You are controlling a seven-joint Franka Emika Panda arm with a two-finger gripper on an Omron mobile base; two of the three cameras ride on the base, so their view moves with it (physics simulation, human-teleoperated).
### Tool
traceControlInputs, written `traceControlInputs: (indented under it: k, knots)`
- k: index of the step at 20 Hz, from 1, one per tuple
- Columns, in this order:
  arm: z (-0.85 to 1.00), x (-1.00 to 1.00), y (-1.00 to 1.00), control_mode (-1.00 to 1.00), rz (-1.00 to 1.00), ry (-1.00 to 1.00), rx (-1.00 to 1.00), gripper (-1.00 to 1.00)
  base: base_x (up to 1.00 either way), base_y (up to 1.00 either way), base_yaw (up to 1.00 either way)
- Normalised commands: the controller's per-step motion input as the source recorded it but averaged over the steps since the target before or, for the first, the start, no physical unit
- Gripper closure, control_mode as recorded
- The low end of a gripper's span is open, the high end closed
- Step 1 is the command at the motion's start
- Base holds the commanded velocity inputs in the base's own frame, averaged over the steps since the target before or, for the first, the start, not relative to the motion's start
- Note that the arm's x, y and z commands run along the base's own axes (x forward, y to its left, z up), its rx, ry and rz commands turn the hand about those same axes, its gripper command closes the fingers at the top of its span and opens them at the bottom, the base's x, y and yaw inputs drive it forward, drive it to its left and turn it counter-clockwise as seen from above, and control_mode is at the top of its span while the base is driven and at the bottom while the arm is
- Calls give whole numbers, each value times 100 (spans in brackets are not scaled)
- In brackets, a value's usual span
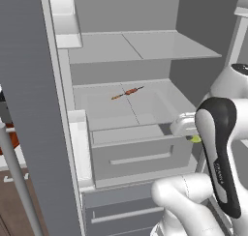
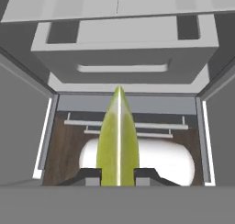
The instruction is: Grab a lemon wedge from the fridge and one ice cube from the ice bowl, and put them in the glass of lemonade.
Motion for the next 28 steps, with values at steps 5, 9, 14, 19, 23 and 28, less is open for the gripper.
traceControlInputs:
  k: [5, 9, 14, 19, 23, 28]
  knots:
    - [0, -2, 0, -100, 0, 0, 0, 100, 0, 0, 0]
    - [0, 0, 0, -100, 0, 0, 0, 100, 0, 0, 0]
    - [0, 0, 0, 100, 0, 0, 0, 100, -69, 0, 0]
    - [0, 0, 0, 100, 0, 0, 0, 100, -100, 11, 0]
    - [0, 0, 0, 100, 0, 0, 0, 100, -100, 63, 26]
    - [0, 0, 0, 100, 0, 0, 0, 100, -32, 100, 76]
